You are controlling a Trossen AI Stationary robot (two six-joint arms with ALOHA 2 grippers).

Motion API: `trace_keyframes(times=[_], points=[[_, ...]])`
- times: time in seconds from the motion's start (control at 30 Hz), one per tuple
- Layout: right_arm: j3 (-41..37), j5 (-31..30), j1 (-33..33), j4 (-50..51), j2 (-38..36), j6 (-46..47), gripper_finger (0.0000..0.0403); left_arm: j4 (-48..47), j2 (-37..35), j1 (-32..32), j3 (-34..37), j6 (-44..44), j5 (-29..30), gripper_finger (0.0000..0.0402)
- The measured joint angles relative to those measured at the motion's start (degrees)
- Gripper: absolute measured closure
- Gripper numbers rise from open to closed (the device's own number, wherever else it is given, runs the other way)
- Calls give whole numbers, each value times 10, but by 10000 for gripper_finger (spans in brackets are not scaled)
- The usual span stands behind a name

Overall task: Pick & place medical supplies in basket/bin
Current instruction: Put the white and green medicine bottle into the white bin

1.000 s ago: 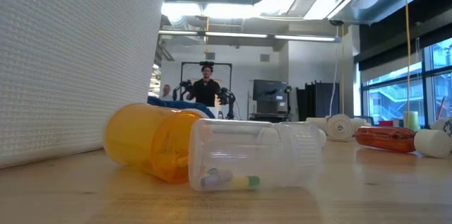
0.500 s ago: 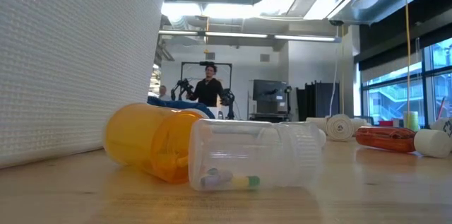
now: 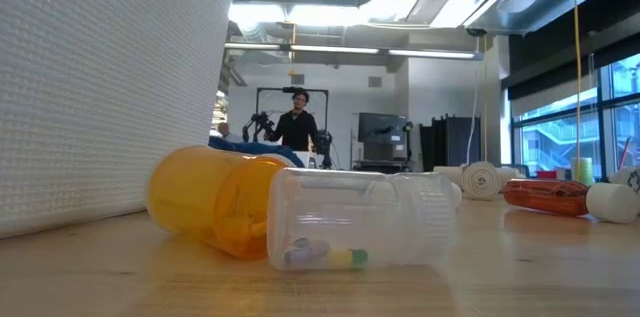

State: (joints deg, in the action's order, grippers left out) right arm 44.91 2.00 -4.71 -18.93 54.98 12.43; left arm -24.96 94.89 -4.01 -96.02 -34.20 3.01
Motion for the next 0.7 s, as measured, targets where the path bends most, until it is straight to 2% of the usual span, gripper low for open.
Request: trace_keyframes(times=[0.13, 0.27, 0.6, 0.7], points=[[0, -53, 0, 25, -37, -54, 56, -48, -19, -9, 0, -38, 28, 178], [0, -92, 0, 64, -77, -68, 44, -151, -43, -37, 0, -107, 93, 179], [0, -158, 0, 159, -117, -36, 42, -363, -76, -159, 0, -414, 241, 180], [0, -159, 0, 165, -115, -37, 42, -410, -77, -196, 0, -498, 260, 180]])
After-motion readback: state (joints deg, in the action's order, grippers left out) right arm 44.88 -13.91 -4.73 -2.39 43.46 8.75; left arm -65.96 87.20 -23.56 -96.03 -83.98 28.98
